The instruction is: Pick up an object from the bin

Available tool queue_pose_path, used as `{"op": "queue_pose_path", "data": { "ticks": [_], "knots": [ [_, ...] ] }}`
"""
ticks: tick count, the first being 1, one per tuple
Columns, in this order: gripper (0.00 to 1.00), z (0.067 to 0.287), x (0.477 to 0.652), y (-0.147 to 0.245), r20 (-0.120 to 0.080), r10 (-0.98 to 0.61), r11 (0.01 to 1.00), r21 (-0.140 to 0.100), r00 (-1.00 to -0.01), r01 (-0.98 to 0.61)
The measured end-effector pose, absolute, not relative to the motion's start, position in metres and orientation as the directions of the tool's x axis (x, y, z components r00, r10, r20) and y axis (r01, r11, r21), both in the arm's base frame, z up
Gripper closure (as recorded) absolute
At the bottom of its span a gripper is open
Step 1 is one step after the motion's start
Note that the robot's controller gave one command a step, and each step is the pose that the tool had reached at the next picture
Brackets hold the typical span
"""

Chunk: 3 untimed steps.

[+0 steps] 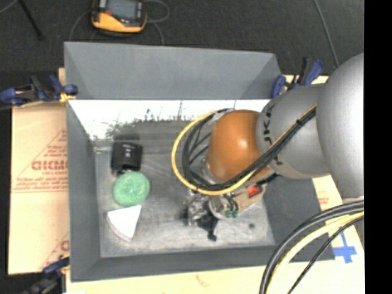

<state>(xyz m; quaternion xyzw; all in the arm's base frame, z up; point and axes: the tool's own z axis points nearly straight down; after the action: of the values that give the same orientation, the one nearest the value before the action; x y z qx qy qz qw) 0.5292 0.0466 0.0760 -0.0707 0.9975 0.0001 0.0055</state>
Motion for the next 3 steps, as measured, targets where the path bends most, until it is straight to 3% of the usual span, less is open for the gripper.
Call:
{"op": "queue_pose_path", "data": {
  "ticks": [1, 2, 3],
  "knots": [
    [1.00, 0.076, 0.529, 0.047, -0.011, -0.140, 0.990, 0.000, -0.990, -0.140],
    [1.00, 0.122, 0.519, 0.038, 0.005, -0.158, 0.988, 0.000, -0.987, -0.158],
    [1.00, 0.191, 0.527, 0.028, 0.001, -0.182, 0.983, 0.000, -0.983, -0.182]
  ]
}}
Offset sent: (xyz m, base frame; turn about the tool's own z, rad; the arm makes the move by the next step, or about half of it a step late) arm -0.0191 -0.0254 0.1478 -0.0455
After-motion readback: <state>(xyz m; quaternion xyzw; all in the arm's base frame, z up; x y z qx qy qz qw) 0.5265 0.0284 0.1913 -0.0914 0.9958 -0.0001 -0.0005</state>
